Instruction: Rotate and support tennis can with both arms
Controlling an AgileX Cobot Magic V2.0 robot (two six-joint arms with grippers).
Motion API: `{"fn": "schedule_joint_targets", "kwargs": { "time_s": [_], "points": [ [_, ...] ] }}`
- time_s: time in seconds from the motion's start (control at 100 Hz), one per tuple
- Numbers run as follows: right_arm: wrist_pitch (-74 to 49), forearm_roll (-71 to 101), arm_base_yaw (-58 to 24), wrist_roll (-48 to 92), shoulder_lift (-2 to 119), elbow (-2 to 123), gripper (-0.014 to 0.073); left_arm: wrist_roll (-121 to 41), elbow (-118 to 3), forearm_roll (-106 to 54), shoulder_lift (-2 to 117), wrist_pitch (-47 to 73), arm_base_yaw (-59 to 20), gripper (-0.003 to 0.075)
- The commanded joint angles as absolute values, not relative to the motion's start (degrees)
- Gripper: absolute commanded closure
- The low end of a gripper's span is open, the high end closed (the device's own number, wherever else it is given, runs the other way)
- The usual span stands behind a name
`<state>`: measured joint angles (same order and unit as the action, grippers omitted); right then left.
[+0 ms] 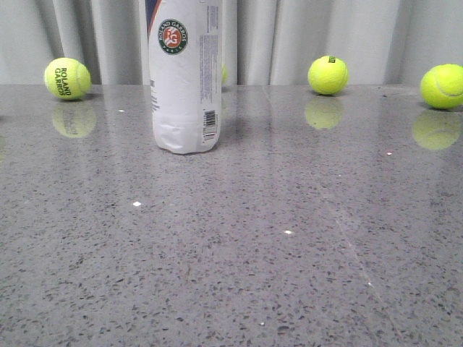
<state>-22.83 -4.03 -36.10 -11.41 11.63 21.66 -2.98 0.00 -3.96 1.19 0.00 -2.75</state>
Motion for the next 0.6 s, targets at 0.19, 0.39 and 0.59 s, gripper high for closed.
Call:
{"fn": "schedule_joint_targets", "kwargs": {
  "time_s": [0.19,0.39,0.59],
  "points": [
    [-18.44,-4.96,-35.62,-11.25,12.11,23.08,0.0662,-2.67,2.53,-3.71,-2.17,-1.52,-1.28,0.0740],
    [-18.39,-4.96,-35.62,-11.25,12.11,23.08,0.0662,-2.67,2.53,-3.71,-2.17,-1.99,-1.40,0.0740],
    [-18.39,-4.96,-35.62,-11.25,12.11,23.08,0.0662,-2.67,2.53,-3.71,-2.17,-1.99,-1.40,0.0740]
  ]
}}
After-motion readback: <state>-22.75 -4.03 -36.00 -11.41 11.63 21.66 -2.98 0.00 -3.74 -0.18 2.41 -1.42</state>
